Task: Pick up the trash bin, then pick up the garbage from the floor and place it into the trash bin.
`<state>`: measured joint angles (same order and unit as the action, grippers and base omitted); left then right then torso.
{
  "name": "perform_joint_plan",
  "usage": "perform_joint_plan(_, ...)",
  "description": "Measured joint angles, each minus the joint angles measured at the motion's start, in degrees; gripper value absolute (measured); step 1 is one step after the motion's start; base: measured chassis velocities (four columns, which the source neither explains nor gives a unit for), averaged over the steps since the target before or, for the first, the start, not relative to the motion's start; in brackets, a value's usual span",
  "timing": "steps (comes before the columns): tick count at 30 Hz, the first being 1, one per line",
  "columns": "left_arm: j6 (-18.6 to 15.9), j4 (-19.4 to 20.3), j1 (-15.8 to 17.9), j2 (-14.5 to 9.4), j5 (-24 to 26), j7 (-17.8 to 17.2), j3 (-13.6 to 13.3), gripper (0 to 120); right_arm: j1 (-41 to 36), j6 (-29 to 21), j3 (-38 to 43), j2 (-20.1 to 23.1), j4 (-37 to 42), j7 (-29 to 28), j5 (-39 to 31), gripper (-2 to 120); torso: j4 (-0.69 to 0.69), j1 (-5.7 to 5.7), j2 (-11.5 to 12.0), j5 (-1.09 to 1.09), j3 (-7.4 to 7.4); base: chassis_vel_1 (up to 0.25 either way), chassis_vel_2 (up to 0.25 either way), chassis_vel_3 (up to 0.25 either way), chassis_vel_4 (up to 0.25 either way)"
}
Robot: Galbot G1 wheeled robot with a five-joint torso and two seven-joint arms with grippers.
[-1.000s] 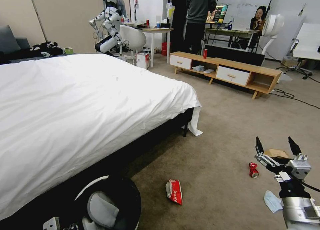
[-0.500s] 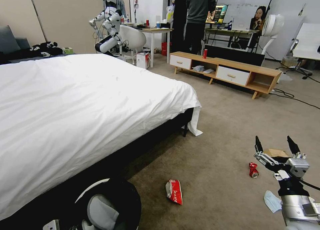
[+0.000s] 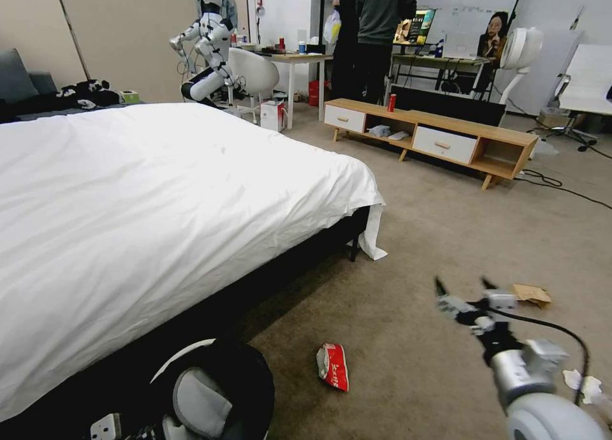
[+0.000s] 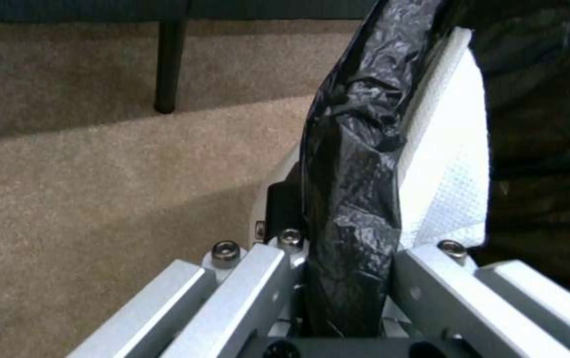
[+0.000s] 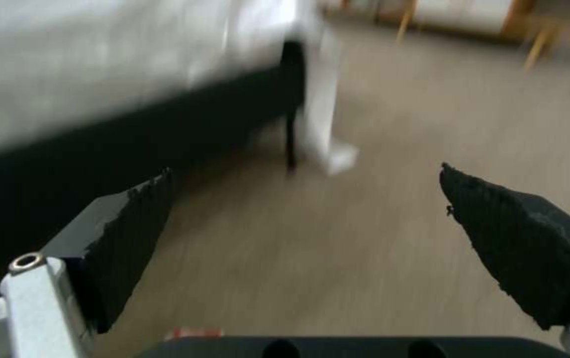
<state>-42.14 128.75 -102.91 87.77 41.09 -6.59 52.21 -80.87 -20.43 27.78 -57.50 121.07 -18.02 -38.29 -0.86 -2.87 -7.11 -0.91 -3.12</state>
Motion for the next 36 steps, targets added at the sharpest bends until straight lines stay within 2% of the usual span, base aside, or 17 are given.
perform_joint_plan(1,0.0,0.0,0.0,0.0,0.0,0.0,0.0,1,0.0,0.0,0.0,0.0,0.0,0.0,0.0,100,0.00,0.00,0.0,0.00,0.00,0.000,0.000,0.000,0.000)
perform_joint_plan(3,0.0,-0.2,0.1,0.0,0.0,0.0,0.0,1,2.8,-4.4,-4.9,1.1,-2.4,-3.8,-6.4,100,-0.02,0.00,0.0,0.00,0.00,0.000,0.000,0.000,0.000)
perform_joint_plan(7,0.0,-0.2,0.2,0.3,0.0,0.0,0.1,1,6.3,-6.5,-9.4,0.9,-5.8,-5.3,-10.4,100,-0.01,0.00,0.0,0.01,0.00,0.000,0.000,0.000,0.000)
perform_joint_plan(11,0.0,-0.1,0.1,0.9,-0.1,0.0,0.5,1,12.3,-10.1,-15.8,-1.2,-10.1,-7.8,-16.0,100,0.02,0.00,0.0,0.02,0.00,0.000,0.000,0.000,0.000)
perform_joint_plan(12,0.0,-0.1,0.1,1.1,-0.2,0.0,0.6,1,13.8,-10.6,-17.4,-2.1,-11.3,-8.4,-16.7,100,-0.01,0.00,0.0,-0.01,0.00,0.000,0.000,0.000,0.000)
perform_joint_plan(17,0.0,-0.1,0.0,1.7,-0.5,0.0,0.8,1,17.5,-11.8,-21.7,-5.0,-14.4,-9.8,-18.2,100,0.01,0.00,0.0,0.01,0.00,0.000,0.000,0.000,0.000)
perform_joint_plan(18,0.0,-0.1,0.1,2.1,-0.6,0.0,1.0,1,20.1,-12.6,-24.5,-7.2,-17.6,-10.9,-19.2,100,-0.02,0.00,0.0,-0.01,0.00,0.000,0.000,0.000,0.000)
perform_joint_plan(21,0.0,-0.1,0.1,2.2,-0.6,0.1,1.2,1,21.5,-13.1,-25.2,-8.7,-19.6,-11.3,-19.8,100,0.00,0.00,0.0,0.00,0.00,0.000,0.000,0.000,0.000)
perform_joint_plan(23,0.0,-0.1,0.3,2.2,-0.6,0.1,1.4,1,23.4,-13.6,-26.3,-10.9,-24.0,-11.5,-20.2,100,0.00,0.00,0.0,0.00,0.00,0.000,0.000,0.000,0.000)
perform_joint_plan(27,0.0,-0.2,0.4,2.2,-0.6,0.1,1.5,1,24.3,-13.6,-26.9,-11.8,-26.6,-11.5,-19.9,100,0.00,0.00,0.0,0.01,0.00,0.000,0.000,0.000,0.000)
perform_joint_plan(29,0.0,-0.7,0.7,2.3,-0.6,0.1,1.5,1,26.5,-13.5,-28.2,-13.9,-32.9,-11.0,-19.4,100,-0.01,0.00,0.0,0.00,0.00,0.000,0.000,0.000,0.000)
perform_joint_plan(30,0.0,-0.7,0.7,2.3,-0.6,0.1,1.5,1,26.5,-13.5,-28.2,-13.9,-32.9,-11.0,-19.4,100,-0.01,0.00,0.0,0.00,0.00,0.000,0.000,0.000,0.000)
perform_joint_plan(32,0.0,-1.4,1.1,2.4,-0.6,0.1,1.6,1,28.7,-12.2,-29.5,-16.1,-39.8,-9.0,-17.4,100,-0.01,0.00,0.0,0.00,0.00,0.000,0.000,0.000,0.000)
perform_joint_plan(36,0.0,-1.8,1.2,2.4,-0.6,0.1,1.6,1,30.1,-11.5,-29.9,-17.3,-43.5,-7.6,-16.1,100,0.00,0.00,0.0,0.00,0.00,0.000,0.000,0.000,0.000)
